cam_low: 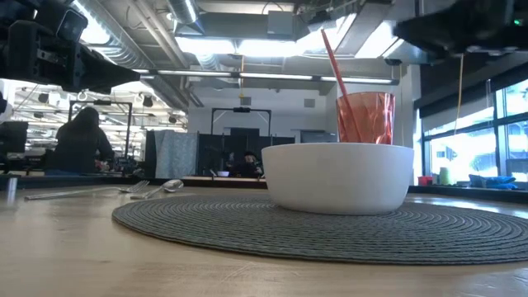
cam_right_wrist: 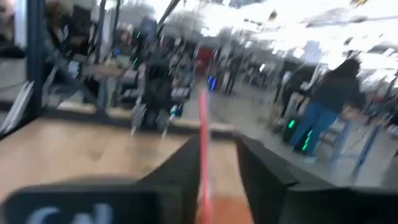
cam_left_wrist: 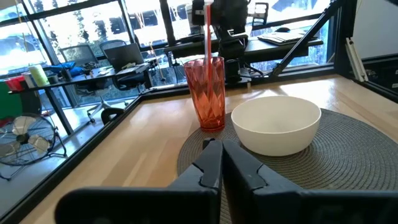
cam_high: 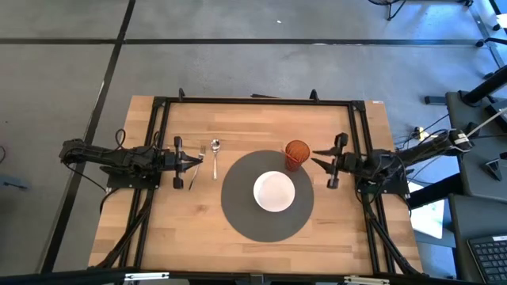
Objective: Pick & Place Utensil
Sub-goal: Put the silver spoon into the white bowl on the gray mat
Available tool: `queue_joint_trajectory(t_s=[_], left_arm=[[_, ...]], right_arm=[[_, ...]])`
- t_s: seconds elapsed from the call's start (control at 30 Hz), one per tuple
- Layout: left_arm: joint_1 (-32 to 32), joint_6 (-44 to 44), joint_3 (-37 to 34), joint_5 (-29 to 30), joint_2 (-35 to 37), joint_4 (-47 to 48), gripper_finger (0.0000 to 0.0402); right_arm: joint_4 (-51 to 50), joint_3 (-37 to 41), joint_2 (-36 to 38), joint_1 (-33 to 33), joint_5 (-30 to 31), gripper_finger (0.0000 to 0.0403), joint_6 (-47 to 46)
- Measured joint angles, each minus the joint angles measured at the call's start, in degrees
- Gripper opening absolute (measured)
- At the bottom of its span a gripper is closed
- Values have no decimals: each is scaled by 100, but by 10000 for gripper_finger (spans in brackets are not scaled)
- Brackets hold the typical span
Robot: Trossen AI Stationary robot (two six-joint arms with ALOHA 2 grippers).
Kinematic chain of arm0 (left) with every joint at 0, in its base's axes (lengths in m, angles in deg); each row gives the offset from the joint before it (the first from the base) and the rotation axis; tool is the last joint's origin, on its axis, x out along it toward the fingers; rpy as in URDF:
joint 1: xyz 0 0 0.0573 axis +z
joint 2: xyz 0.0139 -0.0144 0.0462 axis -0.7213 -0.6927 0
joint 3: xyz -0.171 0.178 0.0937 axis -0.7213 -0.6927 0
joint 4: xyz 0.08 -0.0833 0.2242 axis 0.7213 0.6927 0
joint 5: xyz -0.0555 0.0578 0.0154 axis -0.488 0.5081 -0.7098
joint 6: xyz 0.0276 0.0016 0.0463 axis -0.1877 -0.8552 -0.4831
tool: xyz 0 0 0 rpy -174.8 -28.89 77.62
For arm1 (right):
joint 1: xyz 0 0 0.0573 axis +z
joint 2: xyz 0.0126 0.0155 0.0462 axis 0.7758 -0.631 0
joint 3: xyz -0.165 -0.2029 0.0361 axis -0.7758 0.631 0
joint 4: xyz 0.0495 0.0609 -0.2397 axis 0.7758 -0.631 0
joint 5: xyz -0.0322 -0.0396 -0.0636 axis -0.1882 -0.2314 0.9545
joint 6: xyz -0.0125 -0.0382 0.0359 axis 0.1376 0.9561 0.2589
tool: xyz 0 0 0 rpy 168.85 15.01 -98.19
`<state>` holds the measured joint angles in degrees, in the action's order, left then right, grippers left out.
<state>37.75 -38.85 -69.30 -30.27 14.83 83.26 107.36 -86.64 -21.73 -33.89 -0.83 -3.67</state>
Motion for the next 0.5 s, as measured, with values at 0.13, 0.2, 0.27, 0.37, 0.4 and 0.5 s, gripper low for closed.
queue_joint_trajectory(t_s=[0.13,0.2,0.27,0.37,0.4,0.5], left_arm=[[-2,4,0,0,0,0,2],[0,2,0,0,0,-1,3],[0,2,0,1,0,0,4],[1,0,0,3,2,-1,6],[1,-3,0,16,0,-2,6],[-1,-46,0,41,0,-4,5]], right_arm=[[-1201,0,775,207,-3,19,-256],[-1642,0,1102,279,-98,10,-342],[-1921,0,1424,300,-392,9,-540],[-2131,0,1779,298,-969,4,-690],[-2218,0,1844,288,-1147,4,-695],[-2487,26,1913,210,-1585,3,-872]])
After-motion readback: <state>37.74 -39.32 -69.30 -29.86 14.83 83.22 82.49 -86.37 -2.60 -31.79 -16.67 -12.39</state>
